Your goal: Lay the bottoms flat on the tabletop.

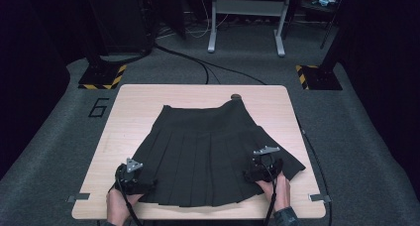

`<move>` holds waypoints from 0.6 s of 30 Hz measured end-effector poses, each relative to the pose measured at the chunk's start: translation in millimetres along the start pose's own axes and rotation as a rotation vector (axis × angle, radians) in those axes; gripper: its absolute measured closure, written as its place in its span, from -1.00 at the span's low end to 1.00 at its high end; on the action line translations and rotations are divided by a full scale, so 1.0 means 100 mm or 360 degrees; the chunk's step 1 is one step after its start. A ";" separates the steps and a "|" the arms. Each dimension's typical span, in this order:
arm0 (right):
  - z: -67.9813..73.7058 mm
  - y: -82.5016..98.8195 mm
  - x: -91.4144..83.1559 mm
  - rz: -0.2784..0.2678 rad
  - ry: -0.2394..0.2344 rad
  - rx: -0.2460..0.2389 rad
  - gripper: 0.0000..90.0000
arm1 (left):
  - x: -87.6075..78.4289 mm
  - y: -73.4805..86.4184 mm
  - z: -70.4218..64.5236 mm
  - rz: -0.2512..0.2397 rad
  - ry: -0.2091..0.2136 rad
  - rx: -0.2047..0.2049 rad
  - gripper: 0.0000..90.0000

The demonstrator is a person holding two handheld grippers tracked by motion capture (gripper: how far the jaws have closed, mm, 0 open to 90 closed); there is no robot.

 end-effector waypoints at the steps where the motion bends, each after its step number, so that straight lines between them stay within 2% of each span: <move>1: -0.02 -0.01 0.01 0.0011 0.0004 0.0005 -1.00 | 0.02 -0.03 0.01 0.0001 0.0001 0.0008 -0.86; 4: -0.11 -0.09 0.08 -0.0001 0.0015 0.0015 -1.00 | 0.10 -0.13 0.02 0.0006 0.0003 0.0008 -0.86; 6: -0.15 -0.14 0.12 0.0022 0.0013 0.0045 -1.00 | 0.16 -0.20 0.04 0.0010 0.0003 0.0017 -0.86; 17: -0.44 -0.44 0.37 0.0025 0.0033 0.0081 -1.00 | 0.49 -0.62 0.16 0.0040 -0.0004 0.0010 -0.86; 18: -0.47 -0.47 0.39 0.0021 0.0042 0.0064 -1.00 | 0.51 -0.65 0.17 0.0039 0.0000 0.0007 -0.86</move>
Point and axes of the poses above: each handheld gripper's, and its own axes: x roughly forward along the jaws, y roughly out of its underside, z roughly to its left, the point moved 5 cm from there along x, roughly forward along the jaws, and after that the axes turned 14 degrees about -x, right-handed, at the moved point
